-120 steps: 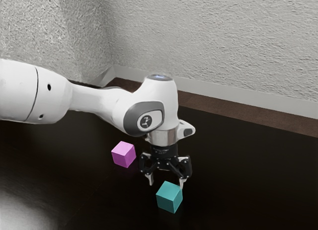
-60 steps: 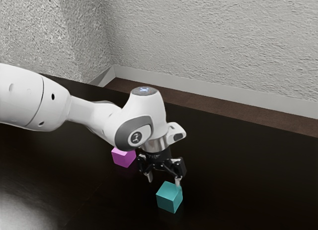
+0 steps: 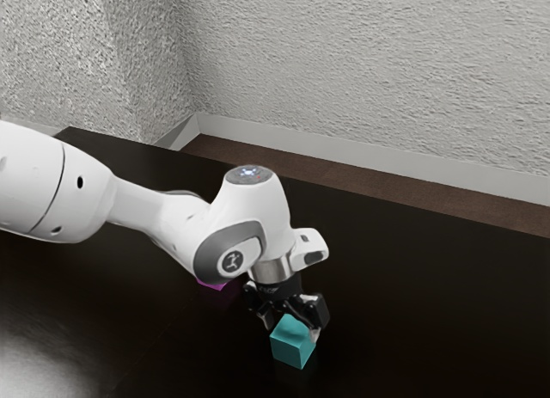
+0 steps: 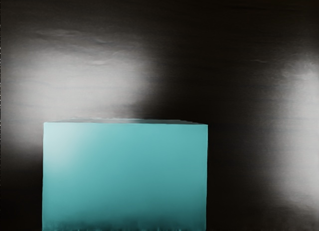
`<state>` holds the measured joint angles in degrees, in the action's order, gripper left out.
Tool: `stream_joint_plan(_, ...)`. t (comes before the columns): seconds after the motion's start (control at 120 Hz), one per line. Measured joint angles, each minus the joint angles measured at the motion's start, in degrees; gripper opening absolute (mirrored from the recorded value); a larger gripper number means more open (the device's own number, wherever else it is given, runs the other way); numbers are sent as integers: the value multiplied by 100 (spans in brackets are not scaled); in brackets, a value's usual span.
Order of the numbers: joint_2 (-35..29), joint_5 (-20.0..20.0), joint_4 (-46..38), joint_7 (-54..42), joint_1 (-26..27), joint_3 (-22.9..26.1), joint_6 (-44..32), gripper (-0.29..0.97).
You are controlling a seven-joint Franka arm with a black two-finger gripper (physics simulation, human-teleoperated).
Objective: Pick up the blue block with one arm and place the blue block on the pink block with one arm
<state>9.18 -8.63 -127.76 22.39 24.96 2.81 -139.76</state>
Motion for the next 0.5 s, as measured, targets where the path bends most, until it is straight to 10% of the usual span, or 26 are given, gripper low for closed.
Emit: stream_joint_plan(0.5, 498, 59, 225, -230, -87, -40, -71, 68)
